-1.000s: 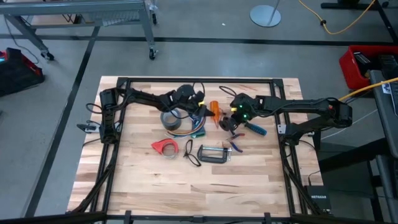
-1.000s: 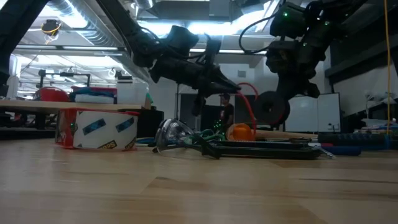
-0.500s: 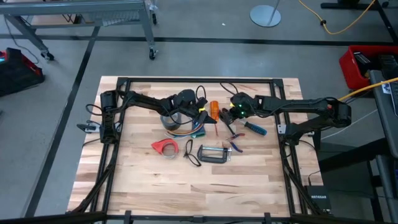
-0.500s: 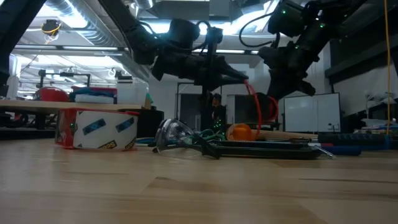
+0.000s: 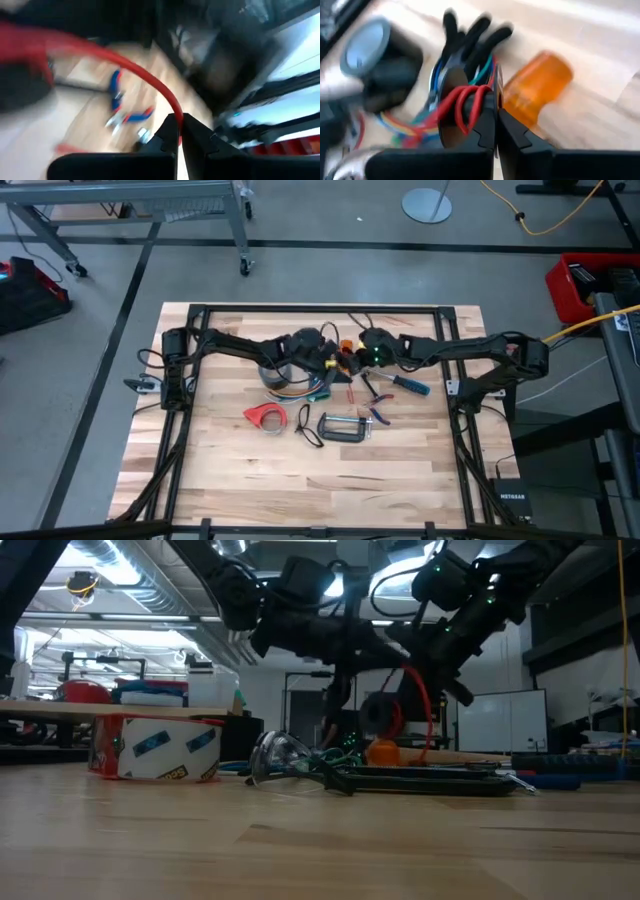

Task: Coil cords
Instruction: Coil the red wire

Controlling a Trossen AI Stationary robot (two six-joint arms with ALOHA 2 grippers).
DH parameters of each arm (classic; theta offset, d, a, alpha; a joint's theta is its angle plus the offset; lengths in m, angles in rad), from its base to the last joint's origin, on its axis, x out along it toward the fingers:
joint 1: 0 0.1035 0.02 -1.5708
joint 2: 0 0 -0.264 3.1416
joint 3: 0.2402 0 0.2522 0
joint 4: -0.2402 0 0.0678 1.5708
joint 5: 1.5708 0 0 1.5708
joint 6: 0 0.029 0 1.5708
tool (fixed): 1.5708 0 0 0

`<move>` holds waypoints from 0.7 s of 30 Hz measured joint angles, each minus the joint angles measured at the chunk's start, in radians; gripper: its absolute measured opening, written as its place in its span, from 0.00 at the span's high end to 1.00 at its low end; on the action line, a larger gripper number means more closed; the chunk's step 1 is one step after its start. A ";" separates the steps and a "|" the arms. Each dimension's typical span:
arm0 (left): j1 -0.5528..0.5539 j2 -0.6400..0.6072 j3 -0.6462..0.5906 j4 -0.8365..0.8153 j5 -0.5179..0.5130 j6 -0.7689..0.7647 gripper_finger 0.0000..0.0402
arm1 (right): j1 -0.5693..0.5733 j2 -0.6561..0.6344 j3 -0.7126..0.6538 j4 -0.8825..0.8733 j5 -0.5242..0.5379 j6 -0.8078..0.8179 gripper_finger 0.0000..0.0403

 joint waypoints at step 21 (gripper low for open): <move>-0.054 0.000 -0.001 -0.197 -0.261 0.264 1.00 | -0.066 -0.179 -0.001 0.105 0.004 -0.054 0.99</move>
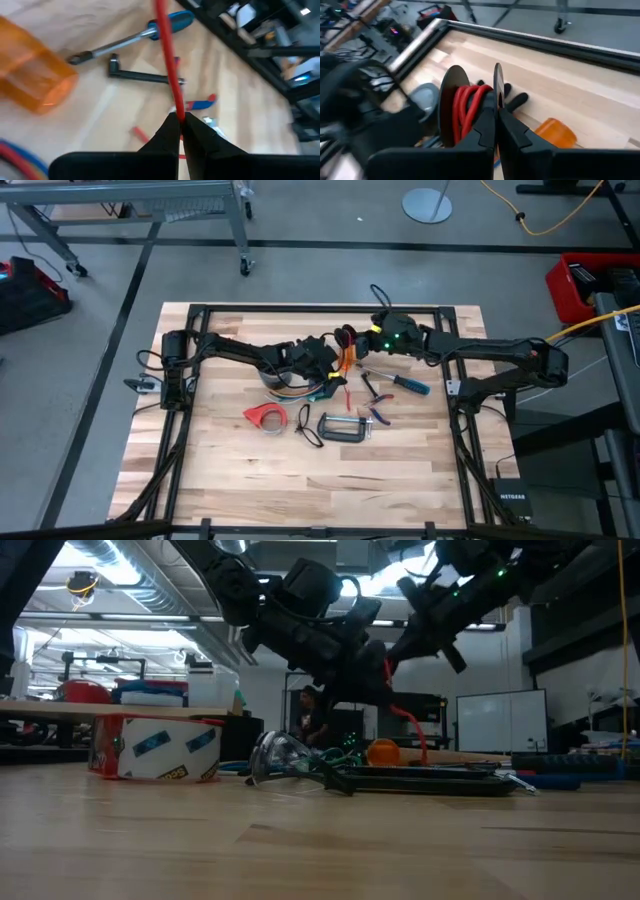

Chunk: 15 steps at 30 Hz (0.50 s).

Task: Coil cords
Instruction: Coil the red wire

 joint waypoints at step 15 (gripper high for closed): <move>0.051 0.000 -0.002 -0.032 -0.099 0.068 1.00 | 0.002 -0.136 0.002 -0.330 -0.394 -0.104 0.99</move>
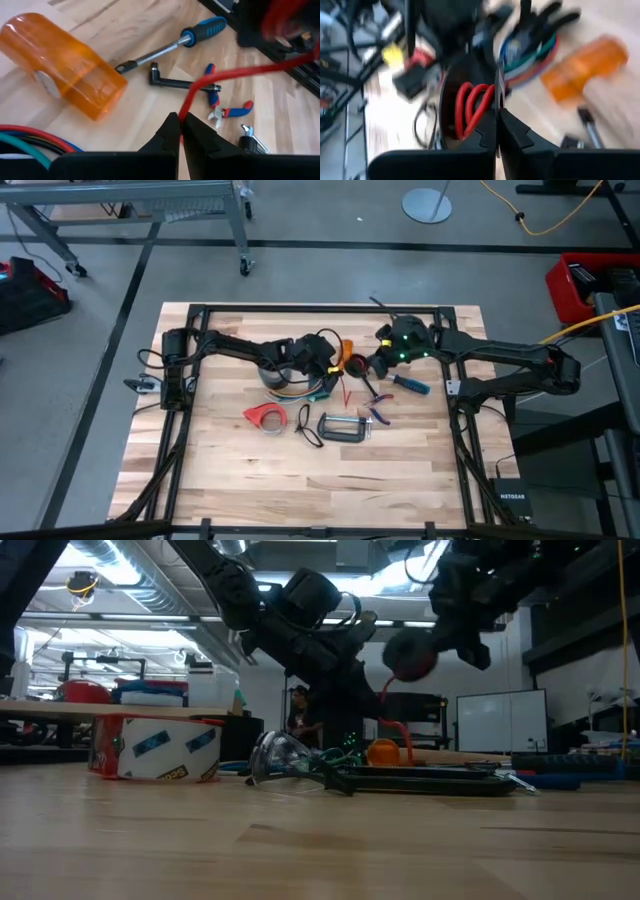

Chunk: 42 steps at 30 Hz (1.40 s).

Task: Coil cords
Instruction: Coil the red wire

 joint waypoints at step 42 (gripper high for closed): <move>0.076 0.001 0.000 0.176 0.224 -0.208 0.98 | 0.001 0.225 0.000 0.014 0.153 0.003 0.99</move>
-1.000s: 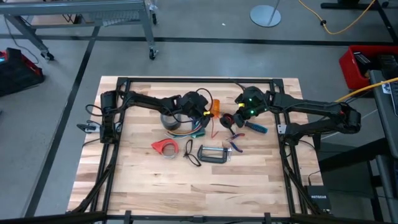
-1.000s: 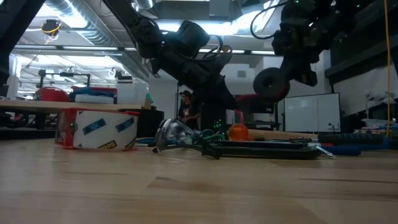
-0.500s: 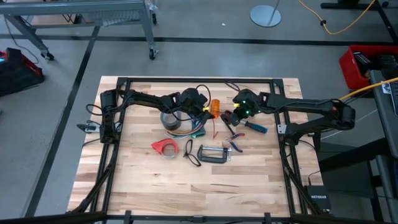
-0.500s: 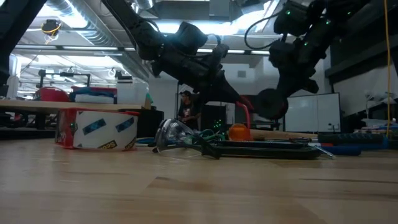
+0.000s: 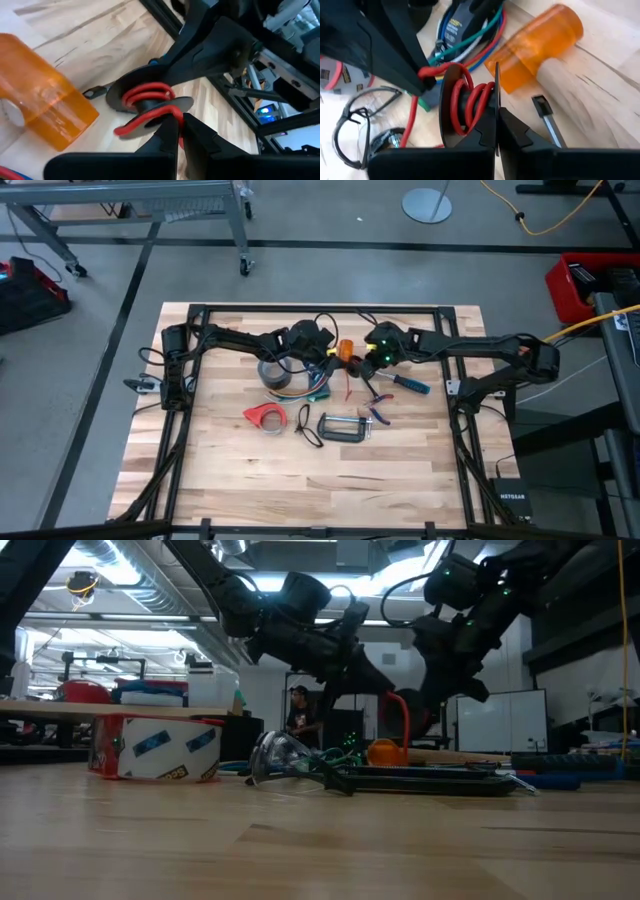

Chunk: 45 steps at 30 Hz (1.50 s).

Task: Coil cords
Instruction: Coil the red wire

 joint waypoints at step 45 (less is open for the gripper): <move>-0.064 -0.001 0.030 0.024 -0.042 0.119 0.96 | 0.053 0.035 0.000 0.116 0.088 0.099 0.99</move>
